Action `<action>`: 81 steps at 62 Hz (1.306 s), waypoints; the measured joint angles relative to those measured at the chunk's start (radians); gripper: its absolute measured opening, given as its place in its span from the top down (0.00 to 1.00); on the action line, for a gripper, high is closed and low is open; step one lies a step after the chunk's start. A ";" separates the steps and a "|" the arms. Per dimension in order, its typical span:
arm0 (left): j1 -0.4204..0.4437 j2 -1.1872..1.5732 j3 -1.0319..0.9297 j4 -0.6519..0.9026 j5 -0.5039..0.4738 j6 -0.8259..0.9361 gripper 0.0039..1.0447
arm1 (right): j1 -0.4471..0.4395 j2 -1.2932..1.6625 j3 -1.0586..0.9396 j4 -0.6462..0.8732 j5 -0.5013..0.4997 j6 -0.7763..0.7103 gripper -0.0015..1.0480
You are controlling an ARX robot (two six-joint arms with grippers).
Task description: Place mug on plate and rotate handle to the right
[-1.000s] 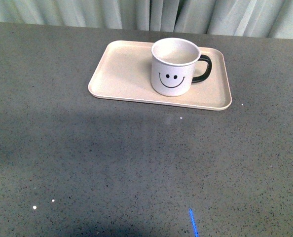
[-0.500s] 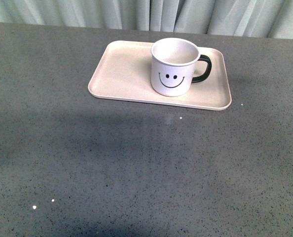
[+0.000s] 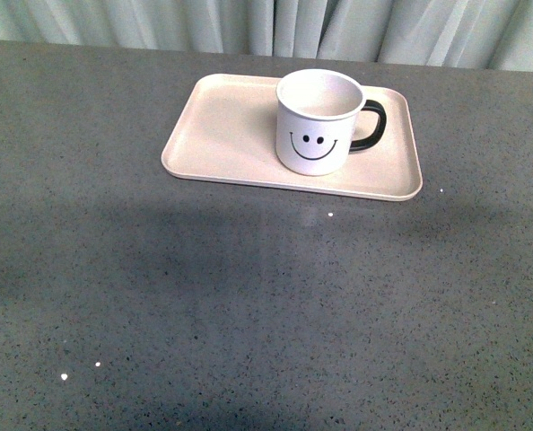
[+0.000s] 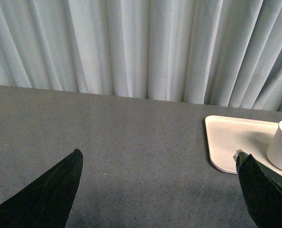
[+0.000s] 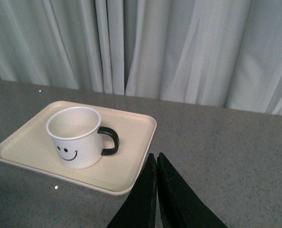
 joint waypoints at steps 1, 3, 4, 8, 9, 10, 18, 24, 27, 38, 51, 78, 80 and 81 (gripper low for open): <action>0.000 0.000 0.000 0.000 0.000 0.000 0.09 | 0.000 -0.006 -0.003 -0.005 0.000 0.000 0.98; 0.000 0.000 0.000 0.000 0.000 0.000 0.09 | 0.000 -0.028 -0.011 -0.019 0.000 0.000 0.98; 0.000 0.000 0.000 0.000 0.000 0.000 0.09 | 0.000 -0.043 -0.016 -0.029 0.000 0.000 0.98; 0.000 0.000 0.000 0.000 0.000 0.000 0.09 | 0.000 -0.102 -0.031 -0.068 0.000 0.000 0.98; 0.000 0.000 0.000 0.000 0.000 0.000 0.09 | 0.000 -0.111 -0.033 -0.074 0.000 0.000 0.98; 0.000 0.000 0.000 0.000 0.000 0.000 0.09 | 0.000 -0.132 -0.038 -0.089 0.000 0.000 0.98; 0.000 0.000 0.000 0.000 0.000 0.000 0.09 | 0.000 -0.231 -0.061 -0.168 0.000 0.000 0.98; 0.000 0.000 0.000 0.000 0.000 0.000 0.09 | 0.000 -0.322 -0.075 -0.241 0.000 0.000 0.98; 0.000 0.000 0.000 0.000 0.000 0.000 0.09 | 0.000 -0.360 -0.080 -0.275 0.000 0.000 0.98; 0.000 0.000 0.000 0.000 0.000 0.000 0.09 | 0.000 -0.515 -0.081 -0.411 0.000 0.000 0.98; 0.000 0.000 0.000 0.000 0.000 0.000 0.09 | 0.000 -0.659 -0.082 -0.545 0.000 0.000 0.98; 0.000 0.000 0.000 0.000 0.000 0.000 0.09 | 0.000 -0.851 -0.082 -0.730 0.000 0.000 0.98; 0.000 0.000 0.000 0.000 0.000 0.000 0.09 | 0.000 -0.860 -0.082 -0.739 0.000 0.000 0.98; 0.000 0.000 0.000 0.000 0.000 0.000 0.09 | 0.000 -0.868 -0.082 -0.747 0.000 0.000 0.98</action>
